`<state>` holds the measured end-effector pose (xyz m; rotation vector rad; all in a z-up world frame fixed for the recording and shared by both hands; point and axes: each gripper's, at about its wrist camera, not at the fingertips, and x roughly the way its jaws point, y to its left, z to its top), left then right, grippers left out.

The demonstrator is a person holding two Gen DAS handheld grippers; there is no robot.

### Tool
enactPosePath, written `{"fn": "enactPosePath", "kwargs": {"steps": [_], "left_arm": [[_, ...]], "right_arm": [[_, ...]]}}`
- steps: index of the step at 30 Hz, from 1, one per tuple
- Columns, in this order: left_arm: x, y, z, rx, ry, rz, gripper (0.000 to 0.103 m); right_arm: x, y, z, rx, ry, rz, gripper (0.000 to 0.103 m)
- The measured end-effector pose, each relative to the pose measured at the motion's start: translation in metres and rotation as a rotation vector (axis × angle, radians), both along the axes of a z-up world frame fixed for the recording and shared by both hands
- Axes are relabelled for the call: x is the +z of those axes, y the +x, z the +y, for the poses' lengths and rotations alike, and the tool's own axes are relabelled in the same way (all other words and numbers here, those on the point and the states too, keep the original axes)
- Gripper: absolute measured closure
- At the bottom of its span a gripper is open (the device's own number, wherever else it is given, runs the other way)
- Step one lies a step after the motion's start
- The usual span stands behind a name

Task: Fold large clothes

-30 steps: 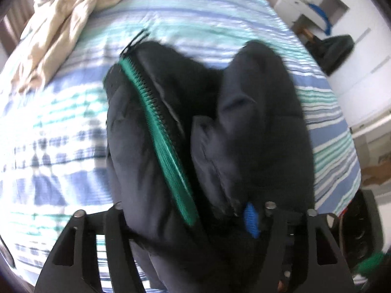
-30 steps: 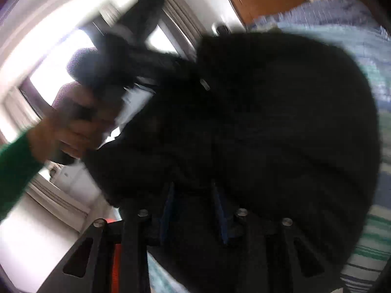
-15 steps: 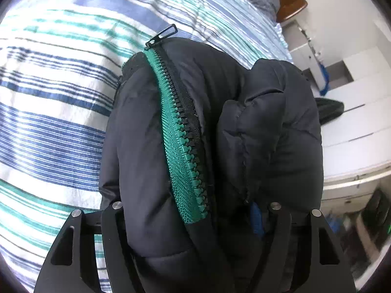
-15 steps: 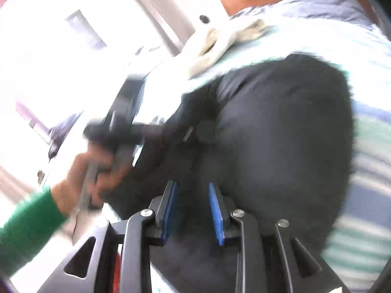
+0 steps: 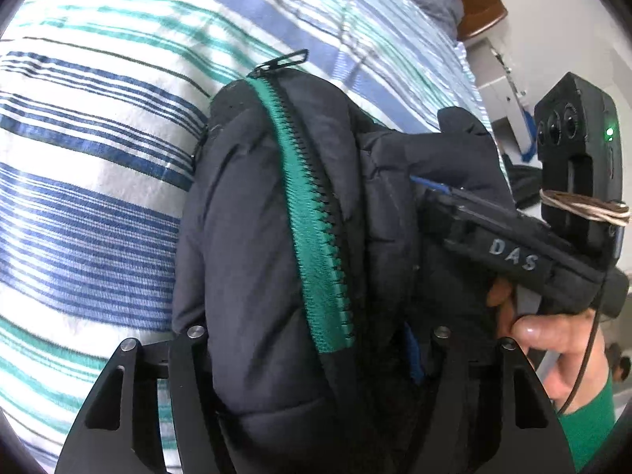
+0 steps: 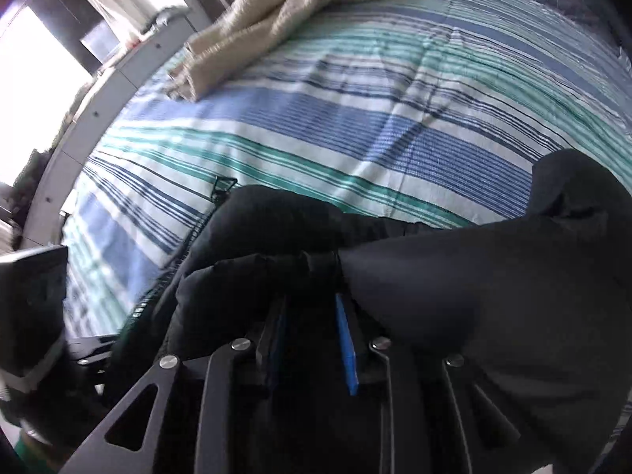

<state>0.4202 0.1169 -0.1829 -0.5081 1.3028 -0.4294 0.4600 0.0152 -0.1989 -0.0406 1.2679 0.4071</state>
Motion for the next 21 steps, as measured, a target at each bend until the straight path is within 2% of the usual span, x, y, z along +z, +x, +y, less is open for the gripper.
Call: {"fn": "enactPosePath", "kwargs": {"steps": [3,6,11,14,16,19,21], "left_arm": [[-0.002,0.003,-0.003,0.002,0.025,-0.002,0.036],[0.000,0.001,-0.008,0.002,0.034,-0.016,0.036],[0.006,-0.005,-0.015,-0.019,0.049,-0.034,0.035],[0.006,-0.002,-0.015,-0.014,0.044,-0.029,0.035],[0.003,0.001,-0.014,-0.009,0.035,-0.025,0.035],[0.004,0.000,-0.015,-0.006,0.038,-0.032,0.035],[0.004,-0.004,-0.012,-0.007,0.039,-0.038,0.034]], "right_arm": [[-0.016,0.012,-0.005,-0.025,0.029,0.011,0.083],[-0.016,0.015,-0.007,-0.030,0.046,0.000,0.084],[0.028,-0.025,-0.011,0.016,0.053,-0.123,0.080],[0.067,-0.078,-0.024,0.112,0.106,-0.192,0.077],[0.080,-0.116,-0.030,0.178,0.132,-0.189,0.077],[0.086,-0.186,-0.042,0.263,0.161,-0.175,0.077],[0.084,-0.230,-0.053,0.265,0.105,-0.227,0.077]]}}
